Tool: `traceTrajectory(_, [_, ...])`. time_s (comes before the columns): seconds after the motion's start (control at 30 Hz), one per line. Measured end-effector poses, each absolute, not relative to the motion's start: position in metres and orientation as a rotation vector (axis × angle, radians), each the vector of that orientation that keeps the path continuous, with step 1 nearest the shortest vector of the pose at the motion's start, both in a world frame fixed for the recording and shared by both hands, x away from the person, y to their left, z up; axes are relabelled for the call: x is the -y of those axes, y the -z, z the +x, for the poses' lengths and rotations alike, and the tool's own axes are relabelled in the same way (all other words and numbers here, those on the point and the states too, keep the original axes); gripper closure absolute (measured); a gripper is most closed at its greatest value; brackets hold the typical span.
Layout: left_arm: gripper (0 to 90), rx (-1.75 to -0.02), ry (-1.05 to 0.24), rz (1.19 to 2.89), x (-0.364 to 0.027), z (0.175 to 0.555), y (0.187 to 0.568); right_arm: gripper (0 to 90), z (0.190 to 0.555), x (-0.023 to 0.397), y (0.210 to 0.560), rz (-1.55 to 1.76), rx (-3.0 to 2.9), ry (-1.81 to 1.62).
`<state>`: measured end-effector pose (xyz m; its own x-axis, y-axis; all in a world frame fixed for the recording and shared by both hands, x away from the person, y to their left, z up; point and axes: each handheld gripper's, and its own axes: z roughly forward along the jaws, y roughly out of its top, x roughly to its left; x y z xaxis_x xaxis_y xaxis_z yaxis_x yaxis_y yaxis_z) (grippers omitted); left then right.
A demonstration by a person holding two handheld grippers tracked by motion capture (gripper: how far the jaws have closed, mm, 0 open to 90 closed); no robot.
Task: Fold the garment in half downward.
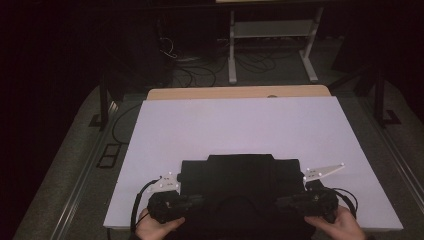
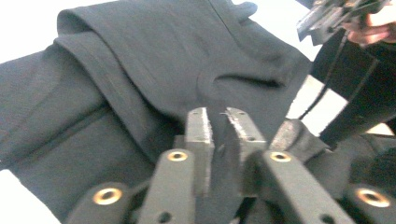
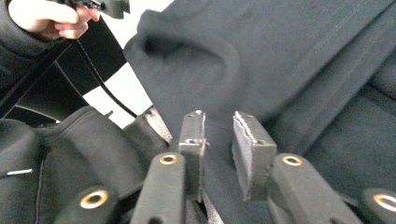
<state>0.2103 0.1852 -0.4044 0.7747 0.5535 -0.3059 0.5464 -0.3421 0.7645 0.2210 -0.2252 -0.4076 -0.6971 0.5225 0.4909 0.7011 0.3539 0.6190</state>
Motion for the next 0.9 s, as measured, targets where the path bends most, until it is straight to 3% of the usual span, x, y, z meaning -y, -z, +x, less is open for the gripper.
traceTrajectory(0.2, [56.3, -0.85, -0.022, 1.991, -0.188, 0.213, 0.405, 60.7, 0.222, 0.225, 0.407, -1.095, 2.404, 1.272])
traceTrajectory(0.53, [21.3, -0.807, 0.027, 2.002, -0.189, 0.216, 0.402, 27.2, 0.228, 0.229, 0.401, -1.13, 2.451, 1.283])
traceTrajectory(0.9, [0.0, -0.789, 0.023, 1.97, -0.198, 0.231, 0.395, 0.0, 0.242, 0.247, 0.387, -1.172, 2.48, 1.348])
